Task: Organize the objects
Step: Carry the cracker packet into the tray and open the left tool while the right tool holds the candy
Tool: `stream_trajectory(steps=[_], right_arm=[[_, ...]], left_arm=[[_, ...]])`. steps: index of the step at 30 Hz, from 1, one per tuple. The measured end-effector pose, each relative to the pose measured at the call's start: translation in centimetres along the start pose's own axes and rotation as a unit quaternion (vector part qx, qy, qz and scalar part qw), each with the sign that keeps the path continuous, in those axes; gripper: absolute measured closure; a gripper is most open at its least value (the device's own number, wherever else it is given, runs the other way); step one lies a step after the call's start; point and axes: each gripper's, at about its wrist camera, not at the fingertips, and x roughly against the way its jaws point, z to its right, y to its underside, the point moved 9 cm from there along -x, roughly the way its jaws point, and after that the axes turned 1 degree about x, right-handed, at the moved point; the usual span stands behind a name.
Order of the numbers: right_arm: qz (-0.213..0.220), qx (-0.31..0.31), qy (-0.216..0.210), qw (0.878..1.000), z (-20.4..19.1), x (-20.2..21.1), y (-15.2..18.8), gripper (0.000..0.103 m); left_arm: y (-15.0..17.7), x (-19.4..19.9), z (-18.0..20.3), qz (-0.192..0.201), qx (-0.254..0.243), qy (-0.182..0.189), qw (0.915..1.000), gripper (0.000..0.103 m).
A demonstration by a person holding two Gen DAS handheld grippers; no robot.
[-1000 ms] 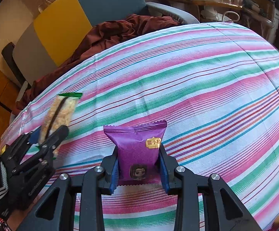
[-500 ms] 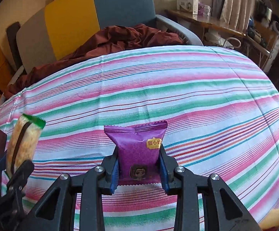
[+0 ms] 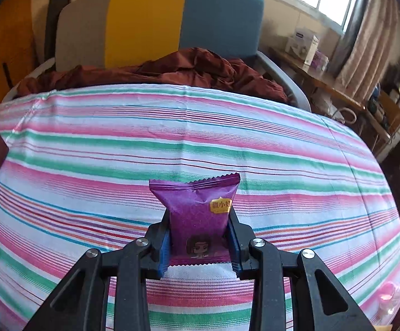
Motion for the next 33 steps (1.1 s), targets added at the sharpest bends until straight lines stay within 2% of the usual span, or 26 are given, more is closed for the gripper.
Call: stream_trajectory(steps=[4, 8, 13, 20, 28, 33], right_arm=[[-0.001, 0.018, 0.011, 1.000, -0.8, 0.1, 0.4, 0.068], [-0.025, 0.036, 0.009, 0.999, -2.0, 0.2, 1.3, 0.068], [-0.038, 0.011, -0.031, 0.999, -4.2, 1.9, 1.5, 0.068], [-0.018, 0.007, -0.076, 0.997, -9.2, 5.9, 1.2, 0.068], [0.010, -0.024, -0.137, 0.990, -14.8, 10.1, 1.1, 0.068], [0.014, -0.034, -0.164, 0.986, -17.5, 11.5, 0.9, 0.068]], left_arm=[[0.5, 2.6, -0.8, 0.004, 0.003, 0.005, 1.0000, 0.060], [0.8, 5.0, -2.3, 0.007, 0.020, 0.006, 0.9998, 0.060], [1.3, 7.4, -4.2, 0.017, 0.033, -0.002, 0.9993, 0.060], [2.3, 10.0, -8.6, 0.026, 0.073, -0.026, 0.9967, 0.060], [2.6, 12.3, -15.5, 0.032, 0.138, -0.062, 0.9880, 0.060], [3.0, 12.5, -19.6, 0.015, 0.174, -0.078, 0.9815, 0.061]])
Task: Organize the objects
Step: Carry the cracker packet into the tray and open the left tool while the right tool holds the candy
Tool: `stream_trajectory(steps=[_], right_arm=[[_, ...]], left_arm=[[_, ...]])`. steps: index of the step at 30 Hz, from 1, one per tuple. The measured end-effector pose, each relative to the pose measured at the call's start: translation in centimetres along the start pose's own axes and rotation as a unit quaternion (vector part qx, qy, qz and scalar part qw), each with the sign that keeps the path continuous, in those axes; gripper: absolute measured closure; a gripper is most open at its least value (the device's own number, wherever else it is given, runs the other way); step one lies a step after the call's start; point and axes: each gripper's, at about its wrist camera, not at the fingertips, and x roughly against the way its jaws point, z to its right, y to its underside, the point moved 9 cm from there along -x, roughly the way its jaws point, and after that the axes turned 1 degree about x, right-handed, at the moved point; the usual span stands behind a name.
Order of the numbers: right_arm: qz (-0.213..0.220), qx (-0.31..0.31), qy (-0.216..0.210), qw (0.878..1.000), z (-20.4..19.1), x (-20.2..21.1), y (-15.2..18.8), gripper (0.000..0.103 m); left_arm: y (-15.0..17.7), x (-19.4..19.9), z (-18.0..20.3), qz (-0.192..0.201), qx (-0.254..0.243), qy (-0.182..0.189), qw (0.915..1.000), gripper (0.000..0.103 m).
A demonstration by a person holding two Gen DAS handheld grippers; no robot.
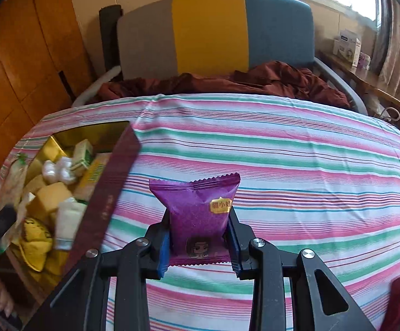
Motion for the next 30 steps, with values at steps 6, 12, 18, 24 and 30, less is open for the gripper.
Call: stream_trajectory(steps=[6, 12, 18, 24, 30], right_arm=[[0.005, -0.012, -0.031, 0.999, -2.9, 0.3, 0.0, 0.068], [0.012, -0.016, -0.050, 0.999, -5.0, 0.8, 0.2, 0.068], [0.009, -0.019, -0.068, 0.997, -7.0, 0.7, 0.7, 0.068], [0.008, -0.020, -0.084, 0.996, -8.6, 0.8, 0.8, 0.068], [0.008, -0.005, -0.099, 0.995, -10.8, 1.1, 1.0, 0.068]], left_arm=[[-1.3, -1.6, -4.3, -0.029, 0.039, -0.023, 0.9986, 0.060], [-3.0, -4.4, -9.0, -0.070, 0.090, -0.047, 0.9924, 0.061], [-4.0, -6.9, -11.8, -0.095, 0.116, -0.065, 0.9865, 0.060], [-3.8, -8.6, -13.8, -0.117, 0.136, -0.080, 0.9806, 0.060], [-3.6, -10.1, -14.8, -0.137, 0.137, -0.101, 0.9758, 0.059]])
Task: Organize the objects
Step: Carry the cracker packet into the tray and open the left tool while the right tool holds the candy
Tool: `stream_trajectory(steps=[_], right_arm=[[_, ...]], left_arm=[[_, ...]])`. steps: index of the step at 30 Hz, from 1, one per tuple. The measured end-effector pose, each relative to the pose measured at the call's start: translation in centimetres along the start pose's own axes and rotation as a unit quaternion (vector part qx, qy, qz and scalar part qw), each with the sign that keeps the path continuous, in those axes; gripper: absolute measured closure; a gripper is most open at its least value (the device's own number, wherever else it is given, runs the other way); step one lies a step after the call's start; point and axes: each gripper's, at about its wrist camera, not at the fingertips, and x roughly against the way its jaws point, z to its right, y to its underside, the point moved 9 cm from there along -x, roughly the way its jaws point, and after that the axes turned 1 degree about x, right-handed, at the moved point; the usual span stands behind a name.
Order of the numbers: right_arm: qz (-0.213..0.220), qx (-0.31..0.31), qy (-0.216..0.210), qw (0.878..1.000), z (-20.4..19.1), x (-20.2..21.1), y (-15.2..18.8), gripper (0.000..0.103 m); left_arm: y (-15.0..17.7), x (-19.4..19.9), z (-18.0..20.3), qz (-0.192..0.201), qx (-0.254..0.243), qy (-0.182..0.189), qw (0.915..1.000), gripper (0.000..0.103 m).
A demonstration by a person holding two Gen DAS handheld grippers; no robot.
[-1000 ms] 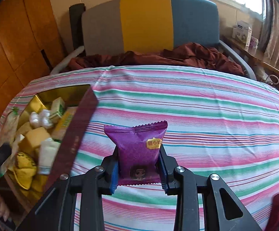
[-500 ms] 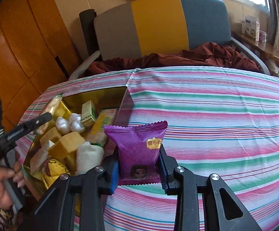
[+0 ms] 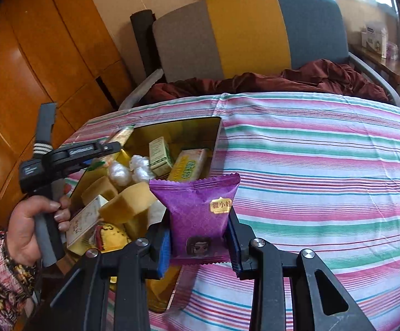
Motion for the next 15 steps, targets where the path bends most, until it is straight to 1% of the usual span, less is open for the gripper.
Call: stream_trajectory(steps=[3, 6, 9, 15], right_arm=[[-0.004, 0.004, -0.010, 1.000, -1.0, -0.3, 0.2, 0.068], [-0.006, 0.010, -0.016, 1.000, -1.8, -0.4, 0.4, 0.068], [-0.008, 0.018, -0.018, 1.000, -2.3, -0.5, 0.6, 0.068], [-0.023, 0.027, -0.034, 0.999, -3.6, -1.2, 1.6, 0.068]], left_arm=[[0.0, -0.4, -0.5, -0.013, 0.017, -0.006, 0.9998, 0.054], [-0.1, 0.1, -1.0, -0.014, 0.036, 0.008, 0.9992, 0.053], [-0.2, 1.6, -1.7, 0.013, 0.045, 0.008, 0.9989, 0.053], [0.9, 6.3, -2.4, 0.076, 0.033, -0.010, 0.9965, 0.053]])
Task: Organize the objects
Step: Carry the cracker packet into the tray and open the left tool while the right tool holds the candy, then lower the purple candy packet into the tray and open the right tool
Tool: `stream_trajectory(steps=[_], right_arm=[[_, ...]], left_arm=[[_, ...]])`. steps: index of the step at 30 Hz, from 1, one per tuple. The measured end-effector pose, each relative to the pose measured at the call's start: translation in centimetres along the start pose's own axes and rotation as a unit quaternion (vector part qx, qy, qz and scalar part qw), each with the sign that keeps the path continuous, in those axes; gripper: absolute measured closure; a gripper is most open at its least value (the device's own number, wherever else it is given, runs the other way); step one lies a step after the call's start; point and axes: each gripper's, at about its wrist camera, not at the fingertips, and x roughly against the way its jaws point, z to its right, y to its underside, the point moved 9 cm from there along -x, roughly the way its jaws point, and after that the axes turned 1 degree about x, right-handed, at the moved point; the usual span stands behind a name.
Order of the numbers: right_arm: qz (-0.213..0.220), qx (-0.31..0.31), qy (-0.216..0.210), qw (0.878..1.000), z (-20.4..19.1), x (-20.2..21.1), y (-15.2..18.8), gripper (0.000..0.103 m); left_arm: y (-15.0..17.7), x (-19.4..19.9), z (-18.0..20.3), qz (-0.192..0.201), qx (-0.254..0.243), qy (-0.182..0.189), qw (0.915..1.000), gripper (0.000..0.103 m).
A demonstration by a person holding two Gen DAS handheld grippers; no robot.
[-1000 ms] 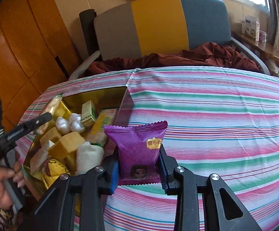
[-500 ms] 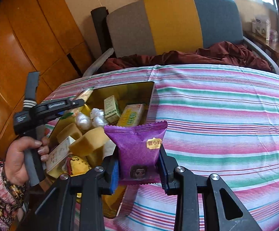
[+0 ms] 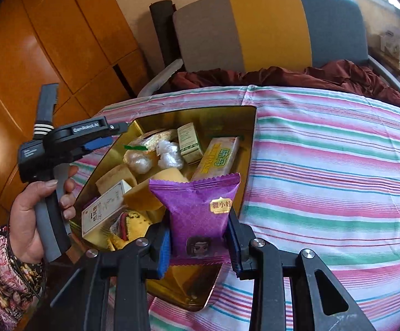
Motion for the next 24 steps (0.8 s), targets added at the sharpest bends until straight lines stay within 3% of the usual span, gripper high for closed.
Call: stream_trajectory(steps=[4, 7, 18, 24], right_arm=[[-0.012, 0.015, -0.011, 1.000, -1.3, -0.6, 0.6, 0.068], [-0.020, 0.030, -0.017, 0.999, -2.5, -1.2, 0.9, 0.068], [-0.063, 0.052, -0.001, 0.997, -3.8, -2.9, 2.2, 0.068], [-0.073, 0.046, 0.010, 0.996, -3.6, -3.3, 3.0, 0.066]], left_arm=[[0.8, 3.8, -0.2, 0.042, -0.021, 0.012, 0.9988, 0.053], [1.4, 6.0, -0.6, 0.064, -0.039, -0.008, 0.9972, 0.053], [2.2, 9.0, -2.4, 0.085, -0.032, -0.053, 0.9944, 0.046], [2.9, 9.0, -2.4, 0.072, -0.031, -0.062, 0.9950, 0.046]])
